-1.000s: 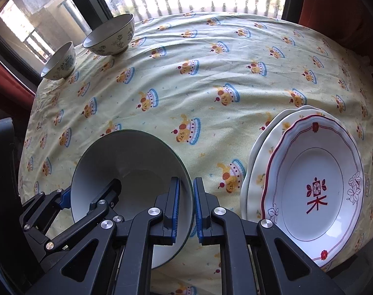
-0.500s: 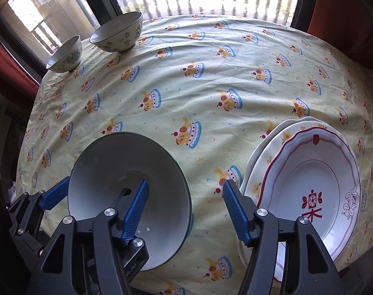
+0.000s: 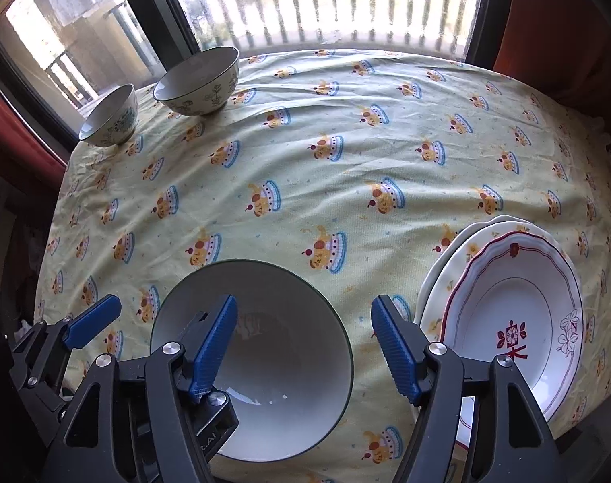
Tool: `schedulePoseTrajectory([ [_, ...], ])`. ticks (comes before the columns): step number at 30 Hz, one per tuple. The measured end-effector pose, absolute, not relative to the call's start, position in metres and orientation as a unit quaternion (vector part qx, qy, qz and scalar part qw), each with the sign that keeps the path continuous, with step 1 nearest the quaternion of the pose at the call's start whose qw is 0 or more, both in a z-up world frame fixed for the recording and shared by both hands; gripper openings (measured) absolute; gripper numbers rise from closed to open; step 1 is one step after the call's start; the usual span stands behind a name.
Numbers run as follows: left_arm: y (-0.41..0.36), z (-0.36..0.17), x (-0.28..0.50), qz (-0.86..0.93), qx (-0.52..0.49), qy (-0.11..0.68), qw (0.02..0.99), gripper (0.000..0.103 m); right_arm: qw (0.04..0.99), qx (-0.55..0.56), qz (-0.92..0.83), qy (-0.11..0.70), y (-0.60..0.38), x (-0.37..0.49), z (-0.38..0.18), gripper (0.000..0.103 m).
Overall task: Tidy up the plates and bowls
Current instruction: 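Lower the large white bowl onto the table and open both grippers, then move both grippers to the white bowl and grasp its rim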
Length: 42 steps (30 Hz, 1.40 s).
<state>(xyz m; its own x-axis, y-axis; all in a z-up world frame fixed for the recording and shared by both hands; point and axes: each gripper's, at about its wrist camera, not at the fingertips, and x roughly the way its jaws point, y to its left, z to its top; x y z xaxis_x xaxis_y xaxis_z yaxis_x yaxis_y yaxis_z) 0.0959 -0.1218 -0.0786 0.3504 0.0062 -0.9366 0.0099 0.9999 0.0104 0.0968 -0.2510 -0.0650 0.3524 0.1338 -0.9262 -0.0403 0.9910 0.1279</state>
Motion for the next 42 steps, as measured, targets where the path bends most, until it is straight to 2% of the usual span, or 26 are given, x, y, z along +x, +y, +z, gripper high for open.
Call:
schedulePoseTrajectory([
  [4,-0.112,-0.072,0.101,-0.021,0.015,0.565,0.824,0.08,0.825,0.052,0.042,0.561,-0.239,0.099,-0.057,0.076],
  [26,0.003,-0.053,0.149,-0.07,0.021,0.544,0.836,0.084,0.84,0.065,-0.002,0.538,-0.125,0.128,-0.033,0.076],
  [42,0.096,-0.05,0.229,-0.046,0.017,0.519,0.853,0.081,0.854,0.054,-0.01,0.517,-0.029,0.21,-0.029,0.076],
])
